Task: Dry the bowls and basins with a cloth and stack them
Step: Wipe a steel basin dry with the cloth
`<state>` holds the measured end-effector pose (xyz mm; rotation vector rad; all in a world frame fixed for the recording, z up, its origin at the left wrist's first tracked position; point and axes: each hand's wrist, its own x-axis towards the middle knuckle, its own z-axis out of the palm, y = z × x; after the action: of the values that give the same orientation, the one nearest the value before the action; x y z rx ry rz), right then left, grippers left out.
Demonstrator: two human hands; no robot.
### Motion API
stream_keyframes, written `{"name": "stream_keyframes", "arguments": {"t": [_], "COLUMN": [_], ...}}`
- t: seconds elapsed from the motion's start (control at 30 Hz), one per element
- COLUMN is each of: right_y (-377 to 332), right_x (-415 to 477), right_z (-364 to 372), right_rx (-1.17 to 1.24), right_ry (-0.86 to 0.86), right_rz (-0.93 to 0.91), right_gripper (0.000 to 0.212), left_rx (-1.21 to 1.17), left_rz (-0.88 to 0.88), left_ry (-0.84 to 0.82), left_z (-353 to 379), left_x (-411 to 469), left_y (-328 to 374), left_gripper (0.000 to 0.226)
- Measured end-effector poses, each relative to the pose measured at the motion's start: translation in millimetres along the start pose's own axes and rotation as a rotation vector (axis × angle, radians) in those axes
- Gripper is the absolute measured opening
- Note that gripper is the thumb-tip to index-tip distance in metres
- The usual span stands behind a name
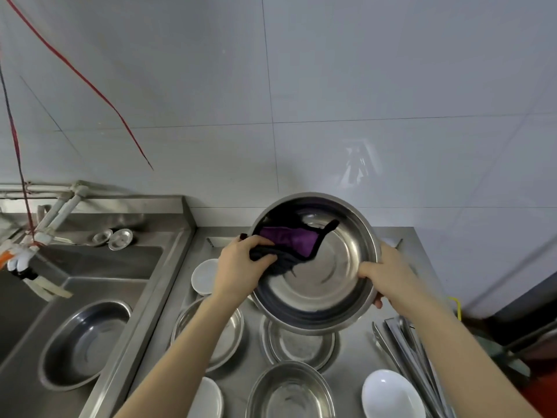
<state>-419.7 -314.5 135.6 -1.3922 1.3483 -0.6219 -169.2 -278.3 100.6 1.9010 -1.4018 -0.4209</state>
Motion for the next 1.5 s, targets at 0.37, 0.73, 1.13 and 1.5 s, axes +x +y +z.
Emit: {"name": "stream_keyframes", "arguments": {"t": [0.37, 0.73, 1.13, 1.5], "right_y": [28.2, 26.6, -4.8, 37.6], "right_x": [3.3, -8.2, 4.5, 4.6], "right_z": [53.9, 21.4, -3.3, 79.8], "right_rx": [0.256, 0.120, 0.112, 0.322], "right_ry": [0.417, 0.127, 0.100, 0.292], "right_rz": [-0.023, 0.022, -0.032, -0.009], "right_gripper": [0.035, 0.023, 0.047, 0.046], "left_rx": [-0.442, -0.158, 0.078, -0.286], "left_rz": [-0.484, -0.236, -0.052, -0.391], "left_ry": [0.010, -0.093, -0.017, 0.078], "left_z": [56.5, 30.4, 1.4, 46.8], "left_x": [-72.2, -37.2, -9.2, -51.8], "left_y": [20.6, -1.5, -1.4, 7.7], "left_gripper": [0.013, 0.014, 0.018, 0.012]}}
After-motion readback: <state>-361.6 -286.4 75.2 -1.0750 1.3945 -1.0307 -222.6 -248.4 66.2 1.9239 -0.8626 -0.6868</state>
